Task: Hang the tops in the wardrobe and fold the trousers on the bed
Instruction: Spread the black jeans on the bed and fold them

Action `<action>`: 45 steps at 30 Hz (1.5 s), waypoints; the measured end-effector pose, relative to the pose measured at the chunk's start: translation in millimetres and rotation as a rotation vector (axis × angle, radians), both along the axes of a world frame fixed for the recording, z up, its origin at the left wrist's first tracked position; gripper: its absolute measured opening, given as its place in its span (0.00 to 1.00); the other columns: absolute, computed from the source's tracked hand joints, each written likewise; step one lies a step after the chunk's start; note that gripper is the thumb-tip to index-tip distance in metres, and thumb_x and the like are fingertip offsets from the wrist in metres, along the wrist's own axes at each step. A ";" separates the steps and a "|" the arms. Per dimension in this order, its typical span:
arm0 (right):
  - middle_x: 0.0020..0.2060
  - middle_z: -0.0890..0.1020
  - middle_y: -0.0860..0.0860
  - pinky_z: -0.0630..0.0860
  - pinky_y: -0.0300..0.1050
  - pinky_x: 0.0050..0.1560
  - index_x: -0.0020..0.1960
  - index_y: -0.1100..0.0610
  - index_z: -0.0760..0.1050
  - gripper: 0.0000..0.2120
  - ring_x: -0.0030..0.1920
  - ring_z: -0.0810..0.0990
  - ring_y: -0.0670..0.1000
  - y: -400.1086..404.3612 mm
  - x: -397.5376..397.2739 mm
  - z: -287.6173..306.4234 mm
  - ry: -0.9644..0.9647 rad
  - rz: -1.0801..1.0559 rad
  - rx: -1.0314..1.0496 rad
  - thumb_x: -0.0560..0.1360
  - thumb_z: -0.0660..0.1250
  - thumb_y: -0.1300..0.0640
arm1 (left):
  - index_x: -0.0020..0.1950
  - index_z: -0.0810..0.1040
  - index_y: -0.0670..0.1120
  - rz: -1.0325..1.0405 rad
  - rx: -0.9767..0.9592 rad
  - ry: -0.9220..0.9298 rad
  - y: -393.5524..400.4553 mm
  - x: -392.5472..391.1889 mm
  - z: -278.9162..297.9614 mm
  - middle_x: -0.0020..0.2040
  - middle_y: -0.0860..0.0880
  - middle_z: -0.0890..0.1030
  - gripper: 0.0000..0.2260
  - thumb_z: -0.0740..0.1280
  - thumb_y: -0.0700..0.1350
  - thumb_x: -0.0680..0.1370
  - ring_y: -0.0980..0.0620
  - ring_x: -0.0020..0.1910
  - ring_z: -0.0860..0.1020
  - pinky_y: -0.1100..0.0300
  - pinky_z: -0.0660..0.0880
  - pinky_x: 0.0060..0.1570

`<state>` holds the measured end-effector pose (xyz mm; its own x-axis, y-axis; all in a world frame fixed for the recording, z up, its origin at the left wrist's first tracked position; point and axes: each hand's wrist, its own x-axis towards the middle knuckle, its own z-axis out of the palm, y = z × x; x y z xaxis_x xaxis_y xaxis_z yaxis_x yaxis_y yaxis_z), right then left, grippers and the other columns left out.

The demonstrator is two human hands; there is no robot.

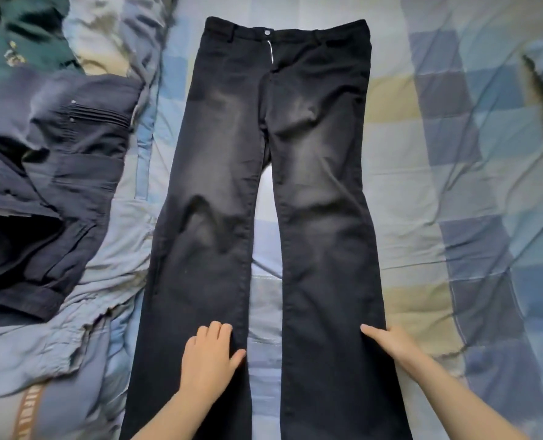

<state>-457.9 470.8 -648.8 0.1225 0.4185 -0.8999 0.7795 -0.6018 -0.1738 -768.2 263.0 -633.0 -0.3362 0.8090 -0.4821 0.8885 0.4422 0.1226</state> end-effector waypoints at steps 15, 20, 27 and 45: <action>0.46 0.77 0.46 0.69 0.46 0.43 0.55 0.55 0.68 0.05 0.45 0.76 0.48 -94.3 68.0 80.1 0.187 -0.103 0.561 0.81 0.59 0.56 | 0.73 0.56 0.48 0.151 -0.090 -0.127 -1.7 122.0 30.7 0.59 0.50 0.72 0.23 0.53 0.36 0.79 0.46 0.44 0.78 0.56 0.68 0.40; 0.43 0.78 0.50 0.67 0.44 0.44 0.47 0.52 0.73 0.12 0.45 0.74 0.53 -122.0 122.4 67.8 -0.072 0.217 0.211 0.80 0.58 0.46 | 0.79 0.39 0.44 -0.004 -0.340 -0.137 -32.9 167.5 23.7 0.65 0.50 0.70 0.35 0.57 0.37 0.79 0.48 0.49 0.79 0.55 0.72 0.44; 0.37 0.78 0.51 0.69 0.45 0.42 0.35 0.53 0.70 0.18 0.47 0.80 0.56 -140.3 152.3 51.4 -0.134 0.347 0.103 0.81 0.58 0.48 | 0.78 0.36 0.42 -0.176 -0.402 -0.185 -43.7 166.7 38.1 0.48 0.47 0.74 0.38 0.57 0.33 0.76 0.50 0.32 0.66 0.55 0.68 0.40; 0.66 0.70 0.64 0.67 0.53 0.63 0.69 0.68 0.61 0.27 0.65 0.69 0.65 32.8 24.0 24.2 -0.153 0.212 0.427 0.79 0.61 0.51 | 0.67 0.68 0.40 0.946 0.225 -0.051 74.9 3.9 7.7 0.67 0.37 0.69 0.23 0.70 0.43 0.75 0.36 0.67 0.66 0.43 0.64 0.64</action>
